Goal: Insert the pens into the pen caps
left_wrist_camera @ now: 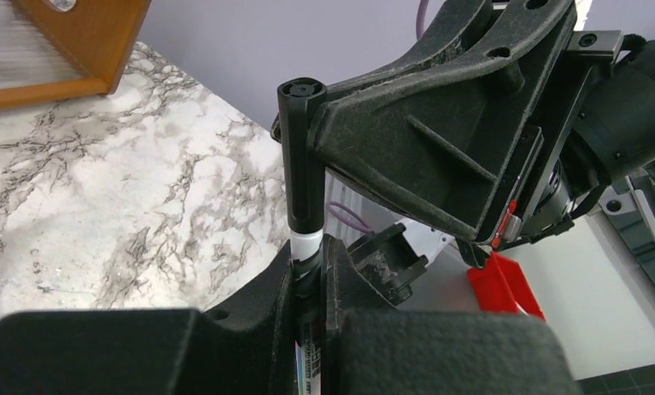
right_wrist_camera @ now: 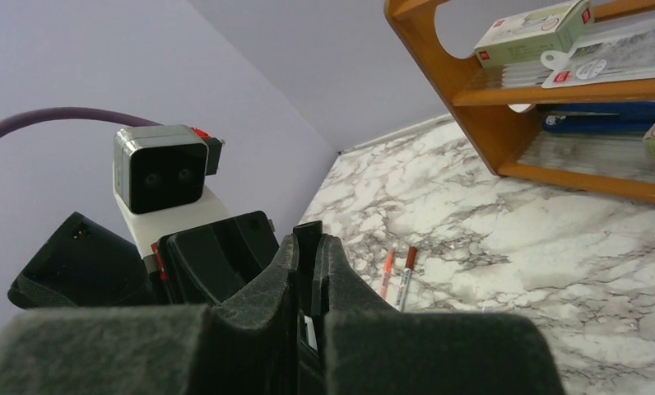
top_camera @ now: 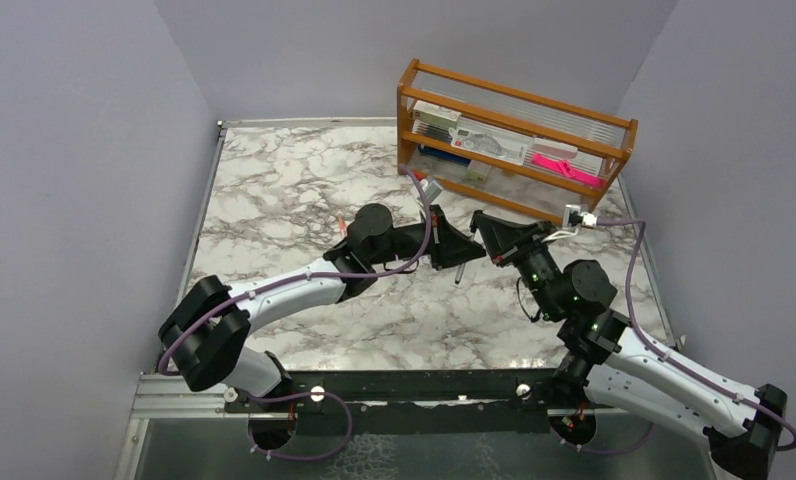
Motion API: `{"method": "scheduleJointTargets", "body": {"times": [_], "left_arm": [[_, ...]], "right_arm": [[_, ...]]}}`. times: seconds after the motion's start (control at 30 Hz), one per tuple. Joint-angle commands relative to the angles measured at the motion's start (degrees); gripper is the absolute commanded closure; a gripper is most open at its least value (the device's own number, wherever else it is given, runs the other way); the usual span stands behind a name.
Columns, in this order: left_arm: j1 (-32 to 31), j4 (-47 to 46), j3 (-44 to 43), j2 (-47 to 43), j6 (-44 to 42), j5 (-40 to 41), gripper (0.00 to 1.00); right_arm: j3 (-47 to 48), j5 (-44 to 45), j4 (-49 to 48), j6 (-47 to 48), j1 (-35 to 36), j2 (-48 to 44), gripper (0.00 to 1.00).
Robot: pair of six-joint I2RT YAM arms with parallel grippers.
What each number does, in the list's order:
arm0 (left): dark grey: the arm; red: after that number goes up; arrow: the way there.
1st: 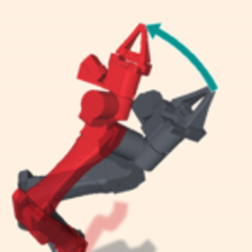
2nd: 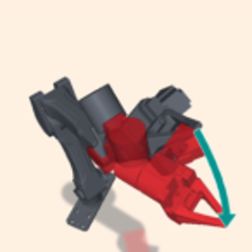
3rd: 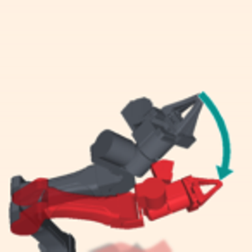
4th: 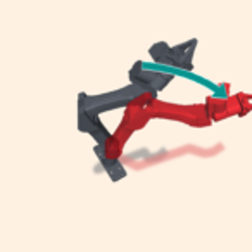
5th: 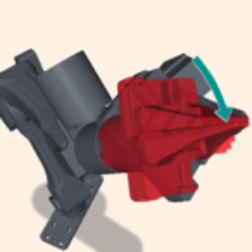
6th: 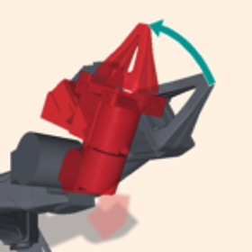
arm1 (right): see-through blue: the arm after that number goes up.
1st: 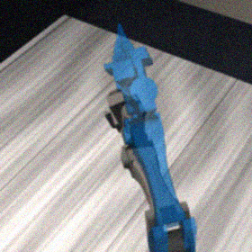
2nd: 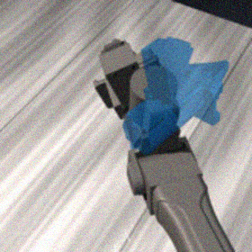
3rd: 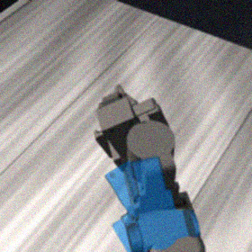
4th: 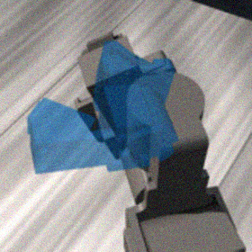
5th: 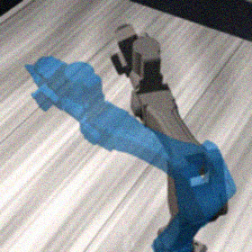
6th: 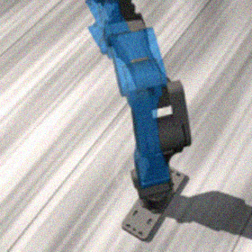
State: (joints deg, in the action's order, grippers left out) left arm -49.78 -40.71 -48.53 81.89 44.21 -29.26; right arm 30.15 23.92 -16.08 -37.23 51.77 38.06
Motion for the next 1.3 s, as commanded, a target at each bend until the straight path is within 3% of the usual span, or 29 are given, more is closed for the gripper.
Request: {"method": "scheduleJointTargets", "body": {"times": [0.0,0.3,0.97,1.27], "left_arm": [[1.96,-8.14,-8.85,0.17,-3.93,5.66,1.0],[2.32,-7.9,-15.54,1.05,-5.54,2.52,1.0],[3.6,-5.36,-20.17,2.74,-6.44,2.46,1.0],[3.91,-5.17,-15.19,2.22,-6.67,1.22,1.0]], "right_arm": [[-5.95,-13.15,8.48,-4.08,2.25,1.4,0.99],[-8.08,-15.84,9.61,-7.06,2.28,3.42,0.99],[-13.12,-21.7,9.47,-9.07,2.28,5.54,0.99],[-8.97,-15.42,12.22,-7.09,2.28,-0.1,0.99]]}}
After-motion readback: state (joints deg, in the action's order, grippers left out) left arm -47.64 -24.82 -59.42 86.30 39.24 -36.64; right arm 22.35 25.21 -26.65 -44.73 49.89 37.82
